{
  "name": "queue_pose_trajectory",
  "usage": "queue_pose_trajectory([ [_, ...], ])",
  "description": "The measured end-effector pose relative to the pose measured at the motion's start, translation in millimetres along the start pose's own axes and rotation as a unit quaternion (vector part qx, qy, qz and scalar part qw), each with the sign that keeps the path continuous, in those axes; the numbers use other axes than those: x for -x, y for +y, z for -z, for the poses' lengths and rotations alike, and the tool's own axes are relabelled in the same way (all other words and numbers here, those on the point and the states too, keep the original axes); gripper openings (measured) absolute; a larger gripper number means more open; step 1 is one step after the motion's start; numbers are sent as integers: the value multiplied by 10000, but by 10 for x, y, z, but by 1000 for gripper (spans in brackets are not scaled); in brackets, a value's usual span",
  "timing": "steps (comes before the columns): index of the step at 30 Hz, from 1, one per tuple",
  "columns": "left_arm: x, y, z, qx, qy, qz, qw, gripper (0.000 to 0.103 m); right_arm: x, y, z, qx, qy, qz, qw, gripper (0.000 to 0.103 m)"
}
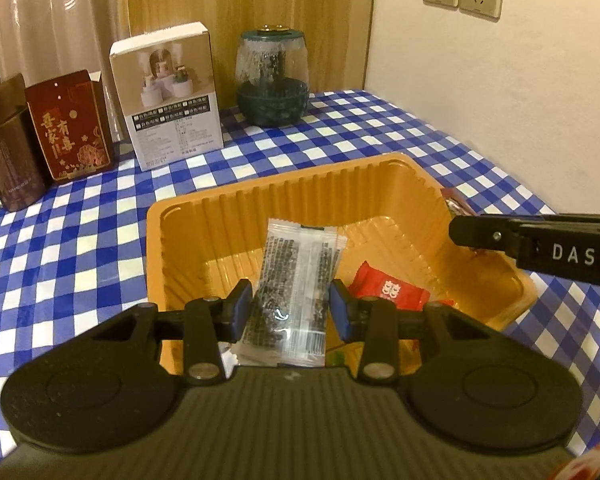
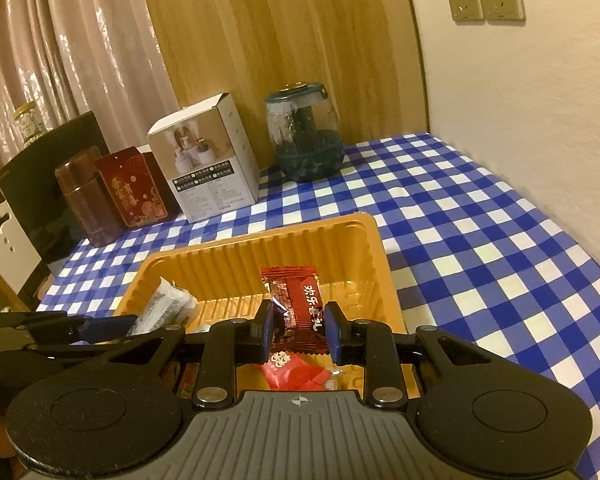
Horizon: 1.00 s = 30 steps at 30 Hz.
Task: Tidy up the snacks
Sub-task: 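Lower the tea packet and open the left tool while the right tool releases the red-brown candy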
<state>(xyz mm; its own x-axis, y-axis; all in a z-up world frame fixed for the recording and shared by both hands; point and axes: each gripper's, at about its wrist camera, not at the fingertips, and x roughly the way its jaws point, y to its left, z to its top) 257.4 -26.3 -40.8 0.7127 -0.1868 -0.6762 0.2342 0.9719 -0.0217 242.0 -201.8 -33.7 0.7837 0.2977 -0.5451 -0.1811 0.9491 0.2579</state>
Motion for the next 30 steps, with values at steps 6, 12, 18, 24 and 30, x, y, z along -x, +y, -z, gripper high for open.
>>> queue_pose_trajectory([
  [6,-67,0,-2,8,69,11,10000,38,-75,-6,10,47,126,81,9999,27],
  [12,-134,3,1,15,131,25,9999,38,-103,8,26,67,190,70,9998,27],
  [18,-180,22,-6,75,136,93,9998,38,-149,-6,3,55,203,99,9997,27],
  [24,-220,23,-31,105,114,112,9998,38,-174,-14,12,51,233,101,9997,27],
  [30,-235,-6,-54,110,-25,155,9998,48,-177,-29,12,26,222,112,9997,27],
])
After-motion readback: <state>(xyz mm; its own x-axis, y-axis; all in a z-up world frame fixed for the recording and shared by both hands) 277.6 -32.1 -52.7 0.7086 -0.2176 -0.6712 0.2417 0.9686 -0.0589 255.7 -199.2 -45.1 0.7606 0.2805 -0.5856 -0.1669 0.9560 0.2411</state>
